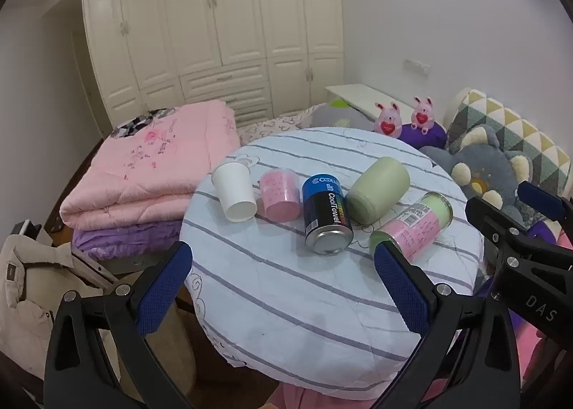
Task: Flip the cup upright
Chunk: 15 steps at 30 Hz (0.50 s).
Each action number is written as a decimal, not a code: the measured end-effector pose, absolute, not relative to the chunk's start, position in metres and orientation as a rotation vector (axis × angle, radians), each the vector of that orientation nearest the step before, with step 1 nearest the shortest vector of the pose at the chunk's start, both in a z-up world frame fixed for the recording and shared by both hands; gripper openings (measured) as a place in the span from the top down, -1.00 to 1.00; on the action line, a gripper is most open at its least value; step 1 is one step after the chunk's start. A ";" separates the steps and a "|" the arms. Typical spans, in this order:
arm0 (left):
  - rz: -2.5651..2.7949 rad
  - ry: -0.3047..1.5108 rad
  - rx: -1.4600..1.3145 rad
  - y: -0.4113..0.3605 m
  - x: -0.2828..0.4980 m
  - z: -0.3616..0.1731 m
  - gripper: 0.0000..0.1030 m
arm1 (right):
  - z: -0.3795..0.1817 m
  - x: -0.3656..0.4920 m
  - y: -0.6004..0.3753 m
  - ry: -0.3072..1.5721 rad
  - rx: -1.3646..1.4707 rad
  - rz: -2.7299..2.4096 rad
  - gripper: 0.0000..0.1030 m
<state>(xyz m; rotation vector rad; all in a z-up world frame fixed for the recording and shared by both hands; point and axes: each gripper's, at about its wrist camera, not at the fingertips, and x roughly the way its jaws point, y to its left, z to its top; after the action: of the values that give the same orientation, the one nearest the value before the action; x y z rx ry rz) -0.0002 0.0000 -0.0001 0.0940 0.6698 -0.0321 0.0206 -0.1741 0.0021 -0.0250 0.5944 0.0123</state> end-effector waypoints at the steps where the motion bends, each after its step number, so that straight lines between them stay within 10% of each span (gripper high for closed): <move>1: -0.032 0.673 0.094 0.000 0.000 -0.001 -1.00 | 0.002 0.020 -0.175 0.596 -0.024 0.012 -0.62; 15: -0.025 0.680 0.093 0.005 0.000 -0.007 -1.00 | -0.001 0.024 -0.177 0.611 -0.017 0.015 -0.62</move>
<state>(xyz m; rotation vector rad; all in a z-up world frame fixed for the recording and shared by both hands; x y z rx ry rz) -0.0004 0.0046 -0.0073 0.0929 0.6800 -0.0252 0.0242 -0.1770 -0.0010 -0.0169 0.6109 0.0152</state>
